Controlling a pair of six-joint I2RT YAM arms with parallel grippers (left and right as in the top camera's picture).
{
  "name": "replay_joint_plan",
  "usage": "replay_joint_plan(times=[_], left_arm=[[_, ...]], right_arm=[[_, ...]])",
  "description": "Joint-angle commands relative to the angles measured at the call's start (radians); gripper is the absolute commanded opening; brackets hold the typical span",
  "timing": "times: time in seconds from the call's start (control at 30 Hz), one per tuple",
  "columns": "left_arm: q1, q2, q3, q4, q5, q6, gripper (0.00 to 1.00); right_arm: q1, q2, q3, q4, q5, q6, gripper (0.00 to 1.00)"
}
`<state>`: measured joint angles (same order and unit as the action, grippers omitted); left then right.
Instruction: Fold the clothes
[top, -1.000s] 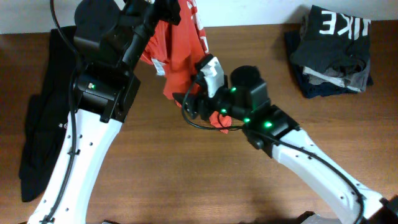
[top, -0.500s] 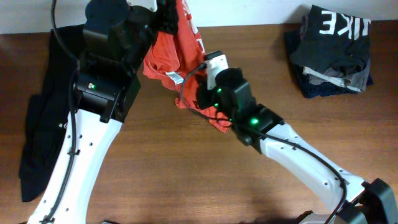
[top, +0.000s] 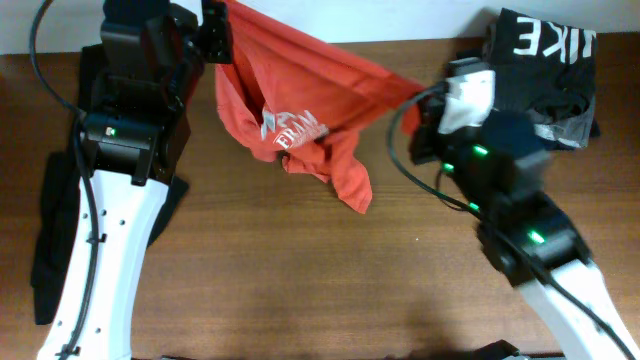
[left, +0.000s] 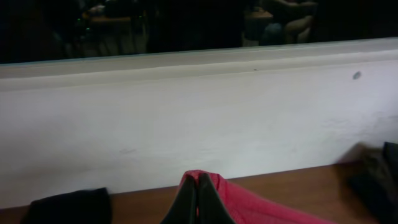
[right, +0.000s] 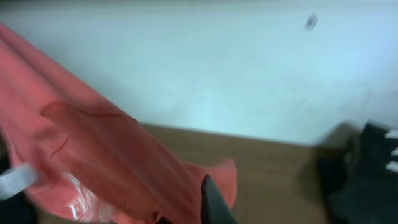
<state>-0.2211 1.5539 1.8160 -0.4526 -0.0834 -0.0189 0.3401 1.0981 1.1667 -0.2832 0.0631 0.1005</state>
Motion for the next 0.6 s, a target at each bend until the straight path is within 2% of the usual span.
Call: replay_joint_plan(times=[0.0, 0.23, 0.57], left_arm=[[0.02, -0.023, 0.019, 0.017, -0.009, 0.02, 0.01], [-0.002, -0.102, 0.019, 0.021, 0.094, 0.02, 0.01], [-0.054, -0.285, 0.019, 0.024, 0.262, 0.019, 0.01]], right_arm=[[-0.047, -0.103, 0.053, -0.032, 0.037, -0.047, 0.04], [-0.08, -0.271, 0.13, -0.138, 0.055, -0.105, 0.04], [-0.087, -0.376, 0.278, -0.306, 0.065, -0.12, 0.04]])
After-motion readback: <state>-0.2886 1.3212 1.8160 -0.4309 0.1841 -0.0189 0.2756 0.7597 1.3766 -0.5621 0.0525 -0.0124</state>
